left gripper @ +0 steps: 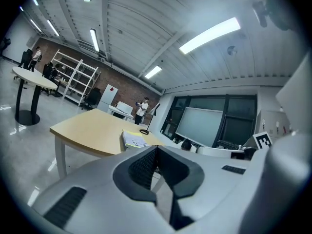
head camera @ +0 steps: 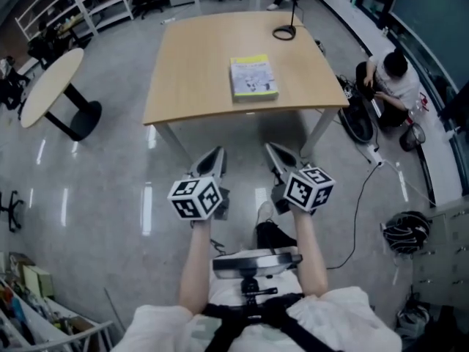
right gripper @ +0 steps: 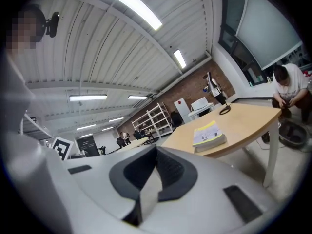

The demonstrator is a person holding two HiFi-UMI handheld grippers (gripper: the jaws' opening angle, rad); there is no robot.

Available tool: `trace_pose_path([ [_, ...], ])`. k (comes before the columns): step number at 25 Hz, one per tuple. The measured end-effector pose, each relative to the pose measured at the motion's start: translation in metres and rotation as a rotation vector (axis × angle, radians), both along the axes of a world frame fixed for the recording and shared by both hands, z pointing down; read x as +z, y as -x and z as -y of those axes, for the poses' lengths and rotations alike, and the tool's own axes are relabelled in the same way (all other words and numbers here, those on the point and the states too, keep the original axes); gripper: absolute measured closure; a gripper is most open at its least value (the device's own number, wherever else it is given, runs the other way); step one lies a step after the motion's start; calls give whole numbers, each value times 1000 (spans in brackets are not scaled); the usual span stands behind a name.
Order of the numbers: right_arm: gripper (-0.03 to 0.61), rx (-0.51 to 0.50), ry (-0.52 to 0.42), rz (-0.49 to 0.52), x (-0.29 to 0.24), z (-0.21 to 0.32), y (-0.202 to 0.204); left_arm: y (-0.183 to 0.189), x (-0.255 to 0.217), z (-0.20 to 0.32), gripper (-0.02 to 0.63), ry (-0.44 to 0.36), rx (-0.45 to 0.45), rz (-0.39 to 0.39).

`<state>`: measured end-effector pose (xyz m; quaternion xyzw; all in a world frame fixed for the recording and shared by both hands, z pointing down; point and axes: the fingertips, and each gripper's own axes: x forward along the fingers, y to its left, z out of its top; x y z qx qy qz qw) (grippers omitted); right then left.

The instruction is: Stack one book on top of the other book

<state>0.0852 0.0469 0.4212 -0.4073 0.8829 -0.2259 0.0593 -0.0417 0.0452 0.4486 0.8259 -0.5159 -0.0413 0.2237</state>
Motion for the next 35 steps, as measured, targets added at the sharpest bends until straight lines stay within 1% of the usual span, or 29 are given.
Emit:
trace_pose_path([
  [5,581,23,-40,-8,-27,-48,-19,-19,-18,-41,597,-28,30,-3],
  [9,581,21,-63,-35,-34,-82,-33,-31,-32,-69,597,-66,16,-31],
  [12,581,28,-71,-26,-43,-117,-40,-39,-39,-103,597,-72,15,-23],
  [16,581,23,-58,-45,-41,-181,-54,-54,-35,-163,597,-37,3,-22],
  [19,581,19,-28,-50,-26,-230,-77,-78,-24,-212,597,-16,-4,-21],
  [23,581,45,22,-24,-9,-283,-105,-105,-6,-271,597,16,18,36],
  [25,581,39,20,-34,-9,-307,-109,-109,-4,-293,597,27,12,39],
  [28,581,41,1,-60,-11,-330,-117,-114,-6,-315,597,27,8,47],
  [31,581,67,-22,-59,-16,-339,-123,-118,-12,-324,597,8,11,50],
  [35,581,80,-55,-69,-26,-351,-117,-113,-24,-333,597,-26,22,56],
])
